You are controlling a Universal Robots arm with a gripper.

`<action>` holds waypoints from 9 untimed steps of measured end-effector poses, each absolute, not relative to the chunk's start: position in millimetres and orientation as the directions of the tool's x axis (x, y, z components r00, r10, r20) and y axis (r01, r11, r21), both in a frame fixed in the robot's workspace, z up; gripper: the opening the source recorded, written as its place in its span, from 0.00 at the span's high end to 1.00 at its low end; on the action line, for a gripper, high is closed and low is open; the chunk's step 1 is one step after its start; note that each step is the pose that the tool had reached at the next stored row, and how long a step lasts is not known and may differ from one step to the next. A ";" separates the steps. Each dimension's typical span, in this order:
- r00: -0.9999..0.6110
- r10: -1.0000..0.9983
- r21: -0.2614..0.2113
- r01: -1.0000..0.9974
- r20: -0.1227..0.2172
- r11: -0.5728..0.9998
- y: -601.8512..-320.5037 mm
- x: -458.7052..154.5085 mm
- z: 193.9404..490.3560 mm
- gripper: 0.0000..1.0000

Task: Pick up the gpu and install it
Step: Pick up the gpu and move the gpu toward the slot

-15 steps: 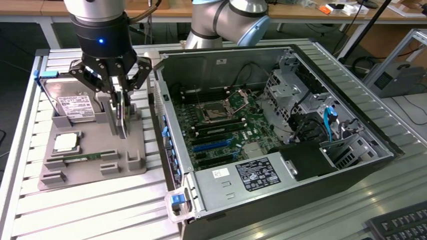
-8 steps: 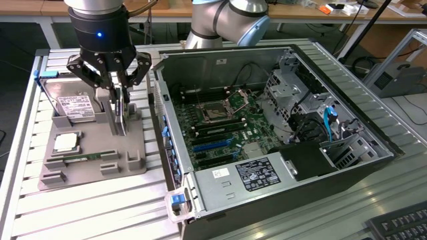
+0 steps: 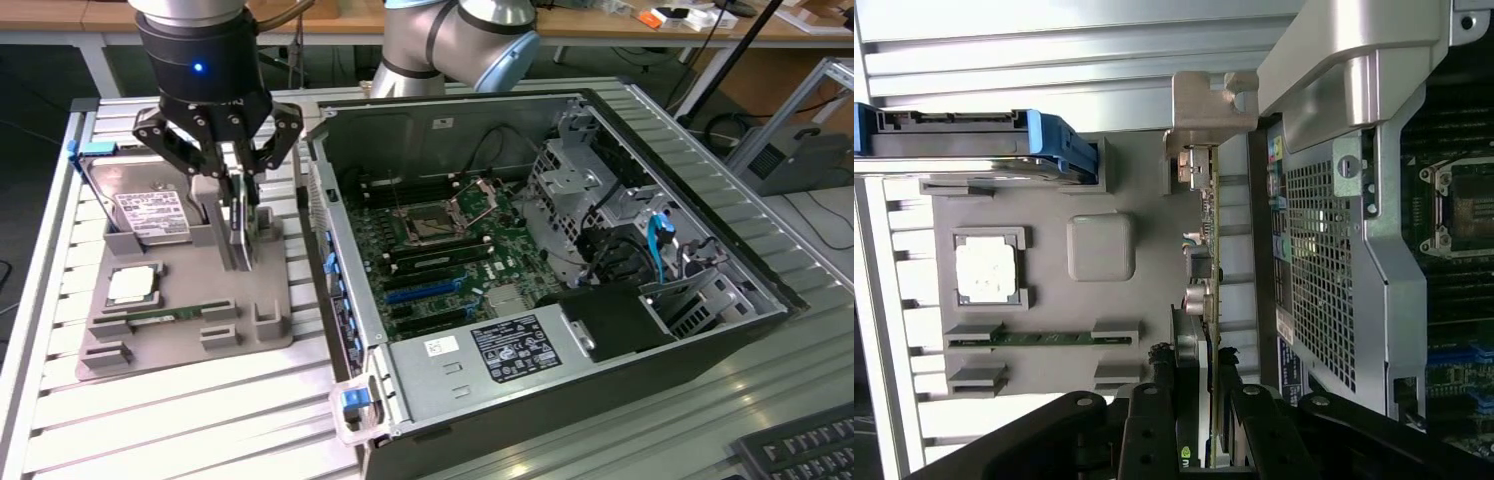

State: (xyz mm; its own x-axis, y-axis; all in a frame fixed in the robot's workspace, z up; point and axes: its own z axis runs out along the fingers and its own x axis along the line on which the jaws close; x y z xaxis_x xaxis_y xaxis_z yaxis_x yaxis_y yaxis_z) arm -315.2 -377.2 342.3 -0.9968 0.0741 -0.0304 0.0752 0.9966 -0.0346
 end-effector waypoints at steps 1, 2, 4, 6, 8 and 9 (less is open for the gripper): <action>-0.997 0.074 -0.035 0.075 -0.030 0.997 -377.2 -315.2 342.5 0.73; -0.997 0.074 -0.035 0.075 -0.030 0.997 -377.2 -315.2 342.8 0.73; -0.997 0.074 -0.035 0.075 -0.030 0.997 -377.2 -315.2 343.1 0.73; -0.997 0.074 -0.034 0.075 -0.030 0.997 -377.2 -315.2 343.4 0.73; -0.997 0.074 -0.035 0.075 -0.030 0.997 -377.2 -315.2 344.0 0.73; -0.997 0.074 -0.035 0.075 -0.030 0.997 -377.2 -315.2 344.3 0.73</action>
